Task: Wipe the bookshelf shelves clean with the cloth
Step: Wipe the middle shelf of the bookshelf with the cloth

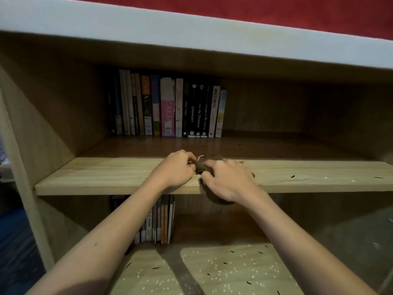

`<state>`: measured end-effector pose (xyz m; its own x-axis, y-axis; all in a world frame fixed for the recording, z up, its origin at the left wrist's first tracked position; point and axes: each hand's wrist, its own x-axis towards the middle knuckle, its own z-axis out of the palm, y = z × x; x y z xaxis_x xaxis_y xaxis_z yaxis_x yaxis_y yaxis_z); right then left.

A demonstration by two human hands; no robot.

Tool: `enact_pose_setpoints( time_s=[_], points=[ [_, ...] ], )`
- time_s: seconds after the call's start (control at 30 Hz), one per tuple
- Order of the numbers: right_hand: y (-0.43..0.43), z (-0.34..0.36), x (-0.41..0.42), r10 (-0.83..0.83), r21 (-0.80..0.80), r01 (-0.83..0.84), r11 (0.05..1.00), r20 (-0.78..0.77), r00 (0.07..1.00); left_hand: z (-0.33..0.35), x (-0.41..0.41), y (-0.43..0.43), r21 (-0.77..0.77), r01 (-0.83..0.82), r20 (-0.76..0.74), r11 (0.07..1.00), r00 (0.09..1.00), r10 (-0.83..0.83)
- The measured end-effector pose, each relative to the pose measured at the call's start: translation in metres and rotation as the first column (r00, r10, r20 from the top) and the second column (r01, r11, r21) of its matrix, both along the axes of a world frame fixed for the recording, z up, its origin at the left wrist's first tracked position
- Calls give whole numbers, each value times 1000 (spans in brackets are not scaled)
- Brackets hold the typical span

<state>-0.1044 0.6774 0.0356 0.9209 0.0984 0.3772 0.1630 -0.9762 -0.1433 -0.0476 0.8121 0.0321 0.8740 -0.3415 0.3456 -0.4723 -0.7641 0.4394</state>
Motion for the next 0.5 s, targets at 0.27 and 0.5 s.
enact_pose_setpoints(
  time_s=[0.27, 0.5],
  points=[
    [-55, 9, -15, -147, 37, 149, 988, -42, 988, -2, 4, 5, -9, 42, -23, 999, 999, -42],
    [-49, 4, -53, 61, 195, -87, 977, 135, 989, 5, -12, -7, 67, -20, 185, 998, 983, 7]
  ],
)
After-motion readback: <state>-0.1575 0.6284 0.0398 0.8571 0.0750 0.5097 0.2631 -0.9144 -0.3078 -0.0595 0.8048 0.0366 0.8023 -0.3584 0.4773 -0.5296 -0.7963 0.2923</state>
